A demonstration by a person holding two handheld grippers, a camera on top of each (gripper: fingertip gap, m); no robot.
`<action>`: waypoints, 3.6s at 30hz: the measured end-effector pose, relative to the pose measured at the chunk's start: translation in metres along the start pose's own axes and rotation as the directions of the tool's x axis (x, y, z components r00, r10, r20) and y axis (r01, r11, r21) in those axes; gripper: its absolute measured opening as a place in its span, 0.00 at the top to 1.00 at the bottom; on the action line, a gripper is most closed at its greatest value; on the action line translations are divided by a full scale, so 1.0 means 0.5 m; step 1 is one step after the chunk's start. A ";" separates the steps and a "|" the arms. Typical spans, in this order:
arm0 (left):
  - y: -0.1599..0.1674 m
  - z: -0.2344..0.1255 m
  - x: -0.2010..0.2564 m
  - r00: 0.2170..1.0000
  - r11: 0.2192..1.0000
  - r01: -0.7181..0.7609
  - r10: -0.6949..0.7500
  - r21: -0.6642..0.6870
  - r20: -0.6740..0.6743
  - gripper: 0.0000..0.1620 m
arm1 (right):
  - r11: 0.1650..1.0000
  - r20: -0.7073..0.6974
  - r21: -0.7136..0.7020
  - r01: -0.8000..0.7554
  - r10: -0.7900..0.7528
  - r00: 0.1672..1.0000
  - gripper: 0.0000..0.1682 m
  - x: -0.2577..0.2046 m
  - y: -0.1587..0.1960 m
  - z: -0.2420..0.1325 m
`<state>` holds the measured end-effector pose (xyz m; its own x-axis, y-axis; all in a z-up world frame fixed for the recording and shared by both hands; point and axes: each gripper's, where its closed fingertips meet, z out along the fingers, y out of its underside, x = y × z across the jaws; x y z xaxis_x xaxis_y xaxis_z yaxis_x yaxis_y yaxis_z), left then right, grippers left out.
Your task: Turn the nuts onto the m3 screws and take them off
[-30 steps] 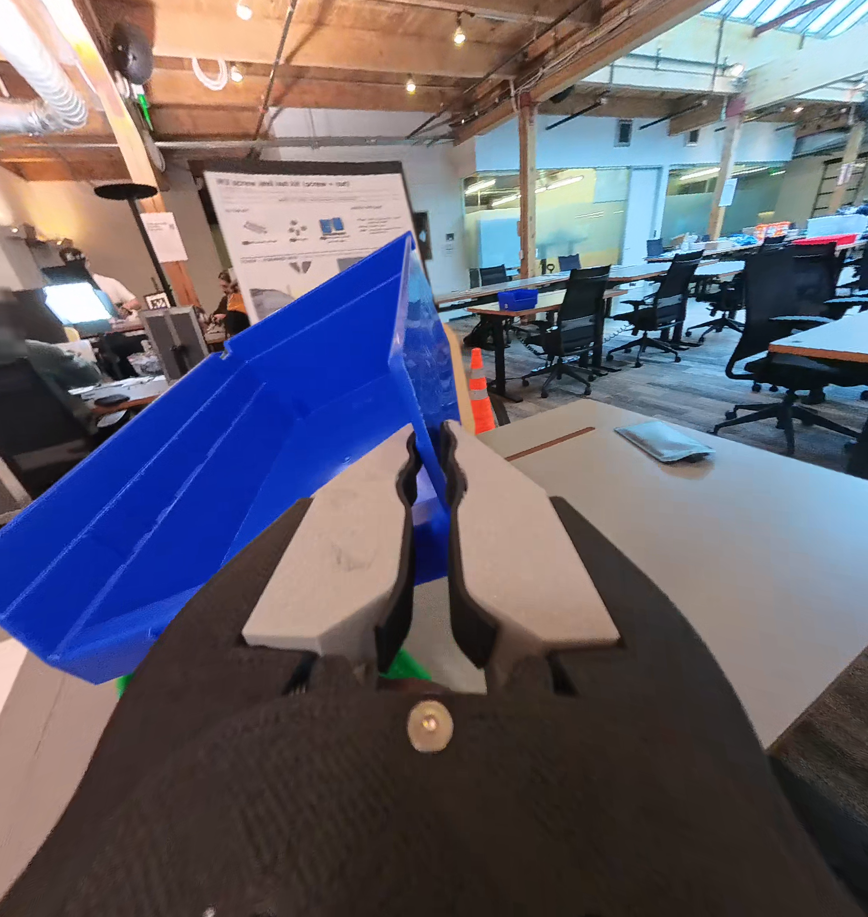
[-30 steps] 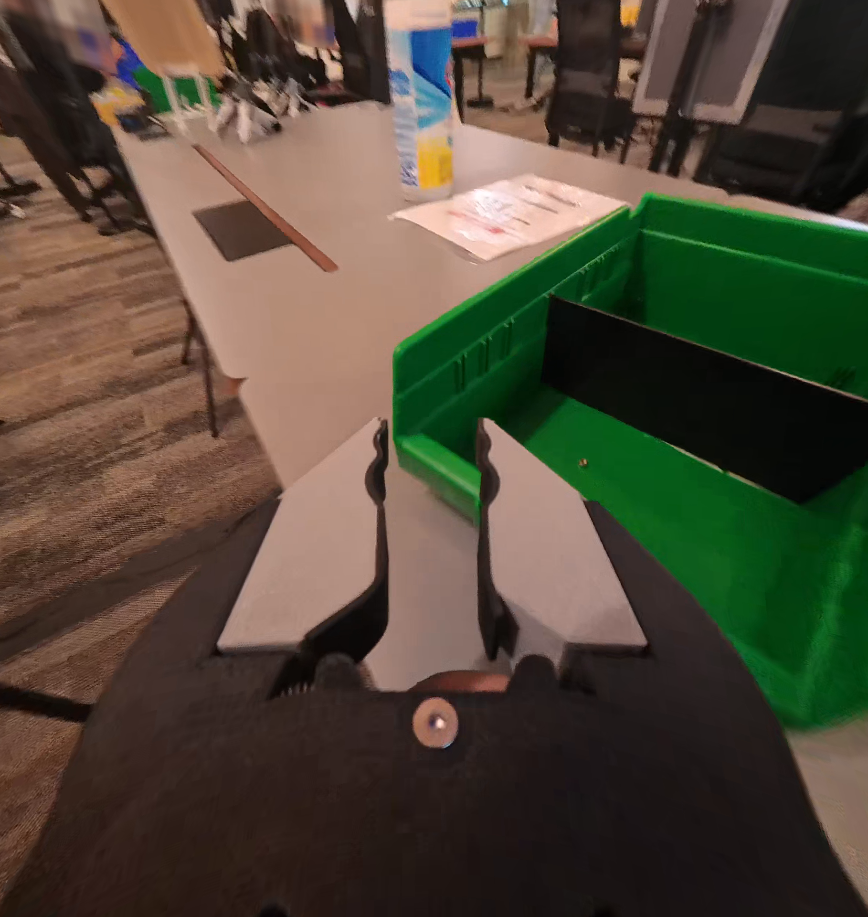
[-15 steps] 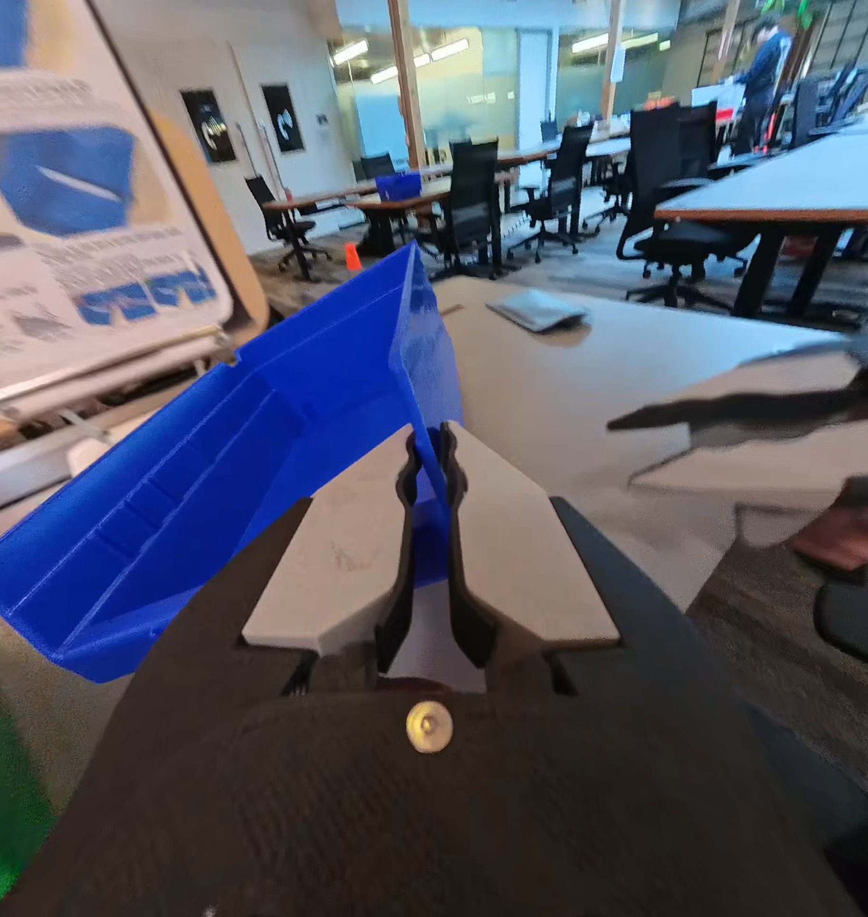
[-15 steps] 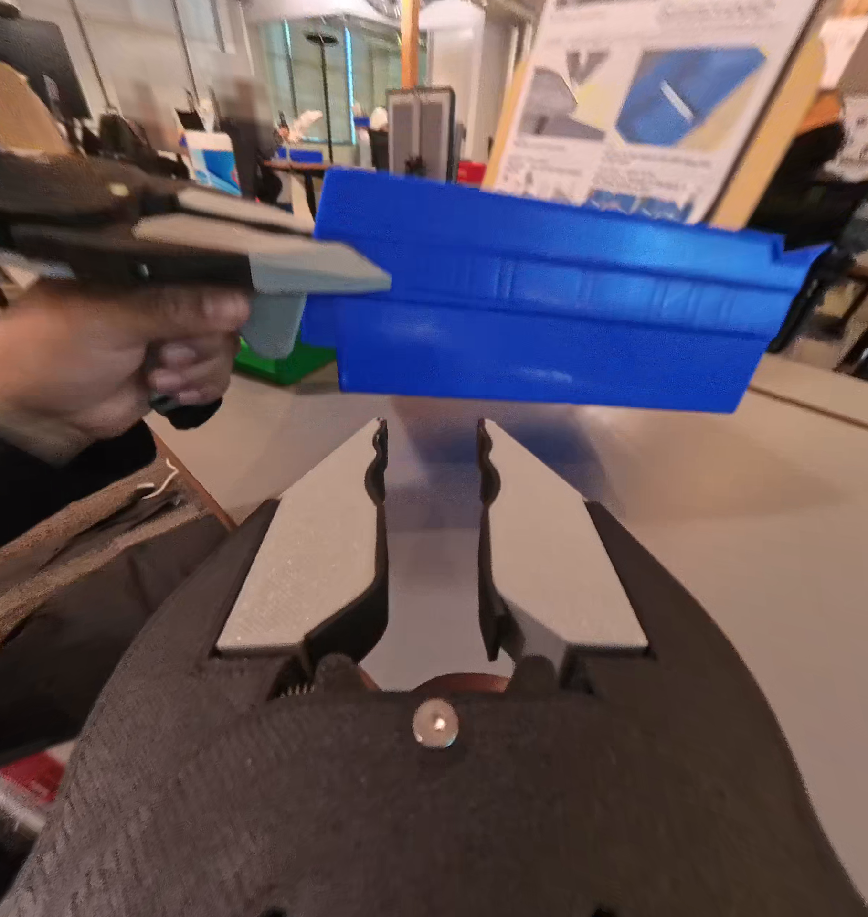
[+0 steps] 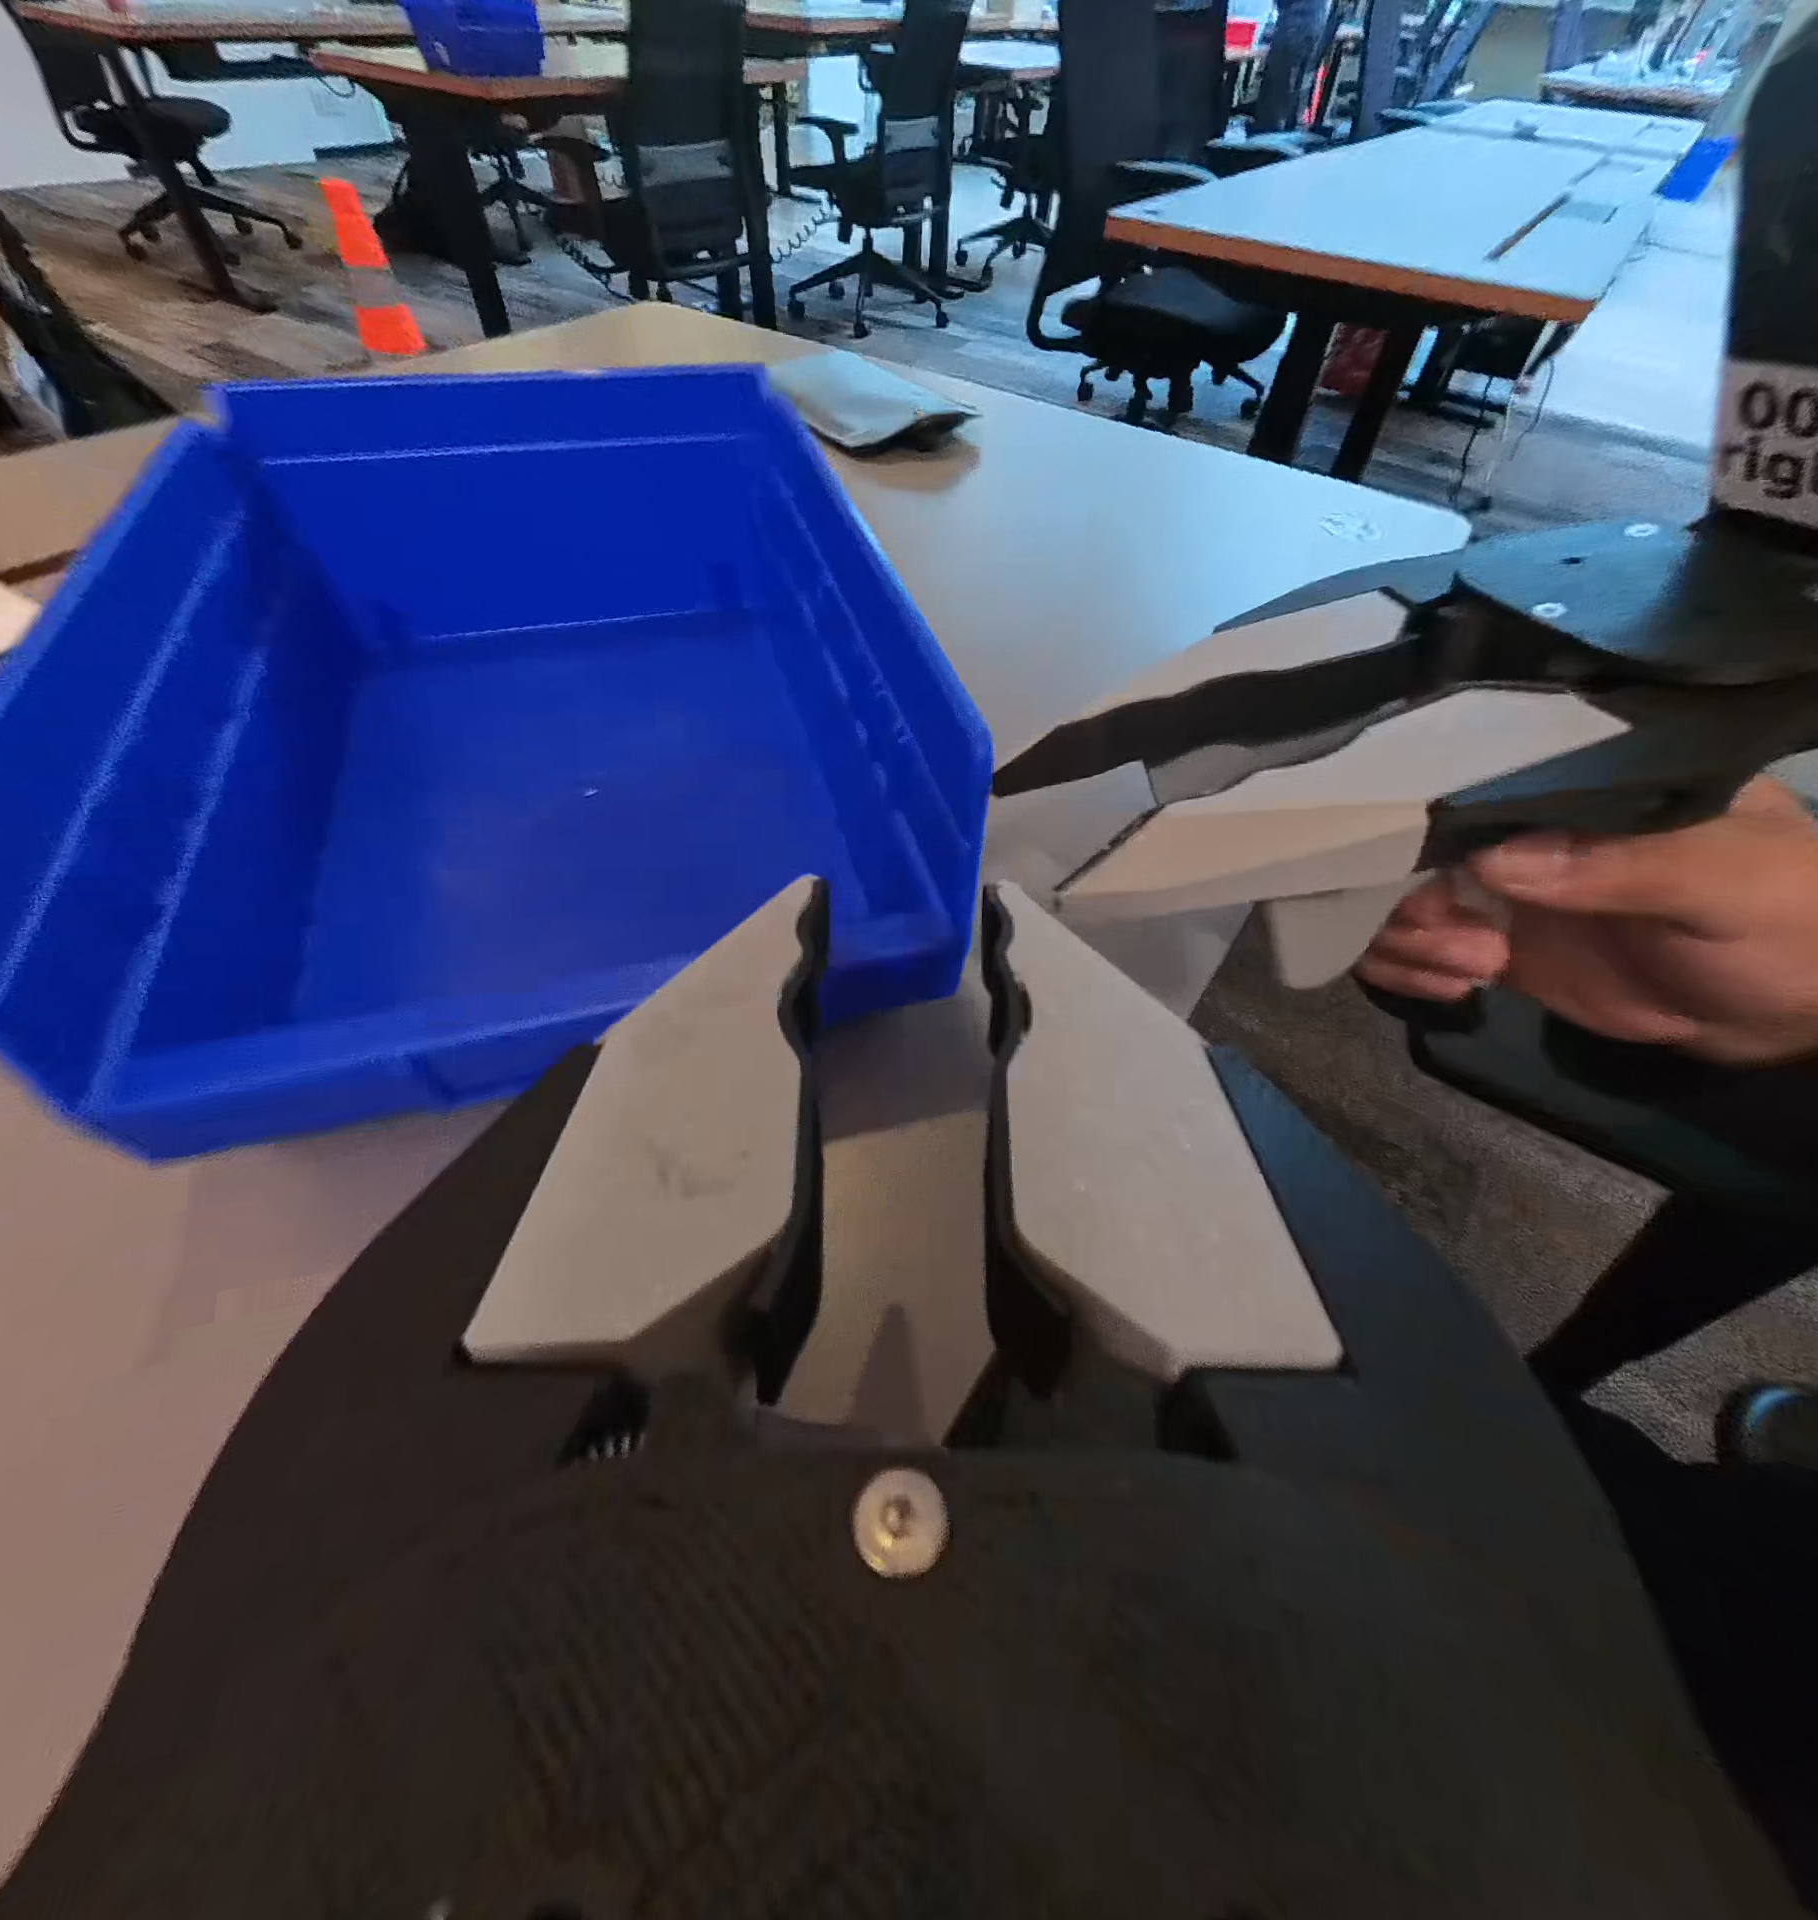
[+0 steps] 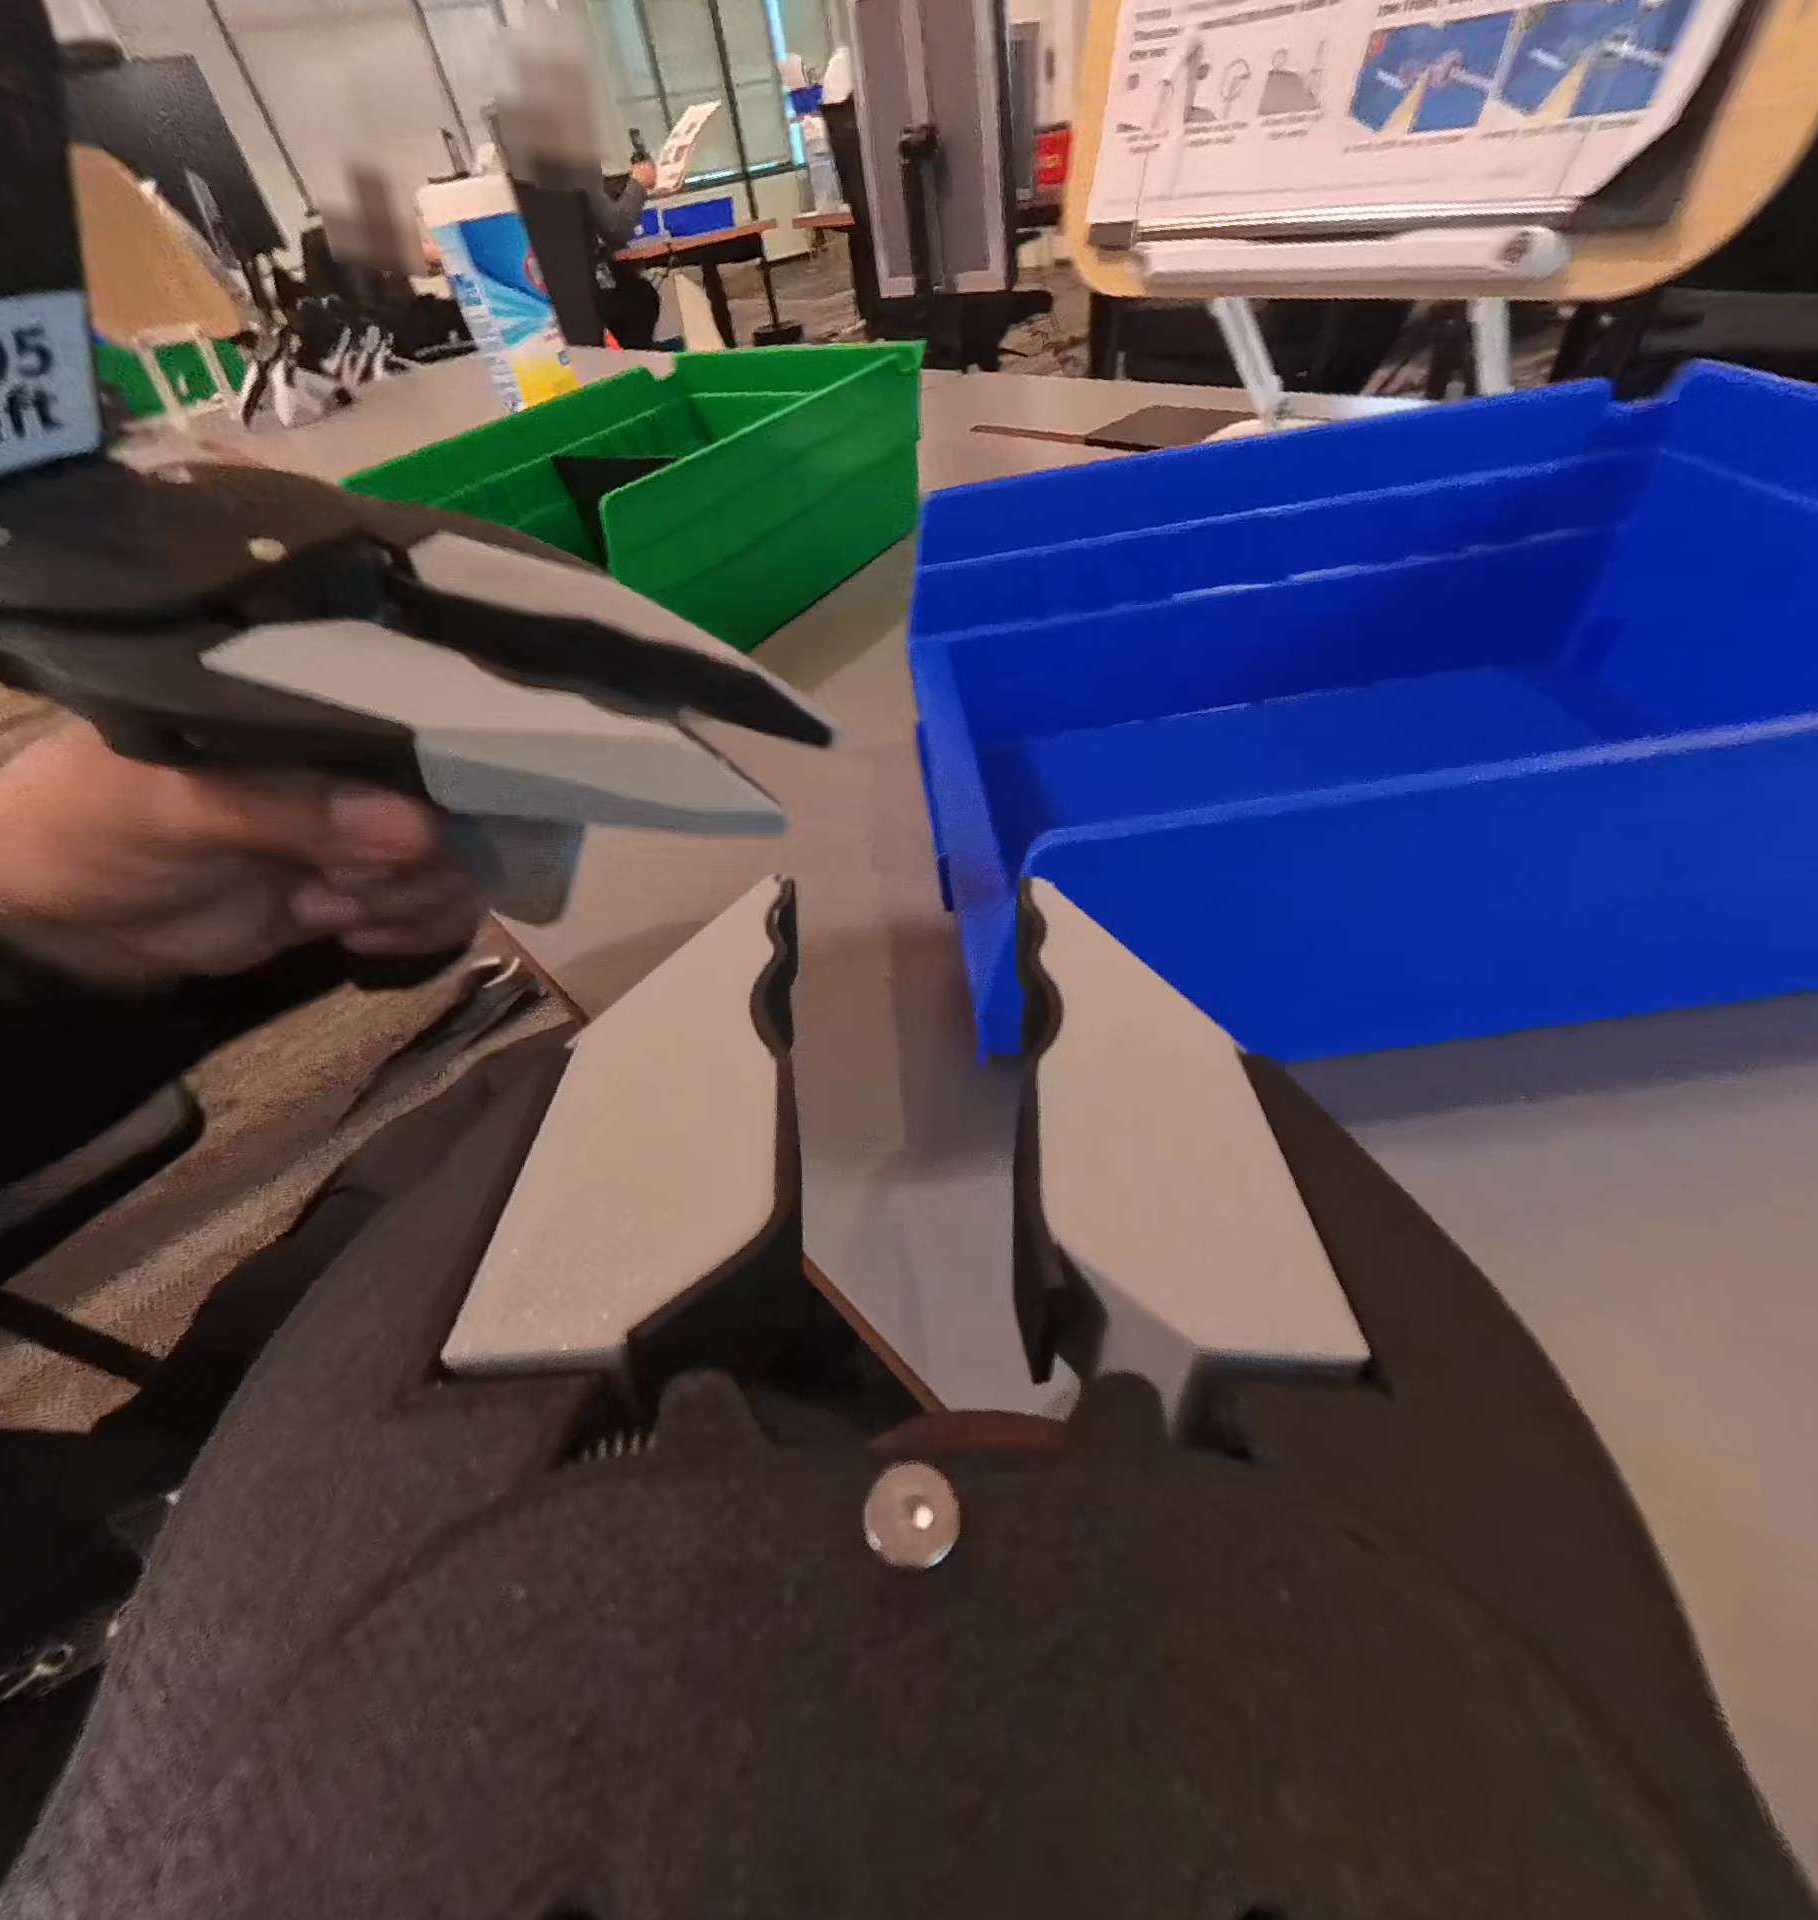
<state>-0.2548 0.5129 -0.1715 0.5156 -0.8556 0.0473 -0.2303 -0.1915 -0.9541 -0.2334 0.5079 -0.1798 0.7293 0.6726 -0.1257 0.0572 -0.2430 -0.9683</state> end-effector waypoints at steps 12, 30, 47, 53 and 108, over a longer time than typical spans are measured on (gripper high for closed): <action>0.085 -0.146 -0.221 0.968 0.988 0.140 -0.151 0.068 0.200 0.84 | 0.975 0.083 -0.135 0.176 -0.166 0.983 0.75 -0.102 0.046 0.121; 0.163 -0.207 -0.291 0.916 0.981 0.192 -0.184 0.012 0.358 0.74 | 0.999 -0.286 -0.004 -0.033 0.030 0.958 0.75 0.244 -0.012 -0.089; 0.097 -0.240 -0.367 0.897 0.987 0.137 -0.160 0.085 0.413 0.71 | 0.967 -0.553 -0.253 0.012 -0.155 0.819 0.84 0.355 0.046 -0.045; 0.098 -0.297 -0.376 0.860 0.994 0.076 -0.108 0.084 0.499 0.66 | 0.996 -0.398 -0.084 -0.010 -0.024 0.917 0.76 0.305 0.008 -0.046; 0.116 -0.283 -0.475 0.959 0.997 -0.006 0.029 -0.083 0.283 0.72 | 0.929 -0.224 0.026 0.369 -0.355 0.908 0.70 0.035 -0.131 0.255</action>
<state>-0.5071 0.6370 -0.1963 0.7213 -0.6894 -0.0665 -0.3013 -0.2258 -0.9264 -0.3114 0.6248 -0.1463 0.7941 0.5405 0.2778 0.3052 0.0407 -0.9514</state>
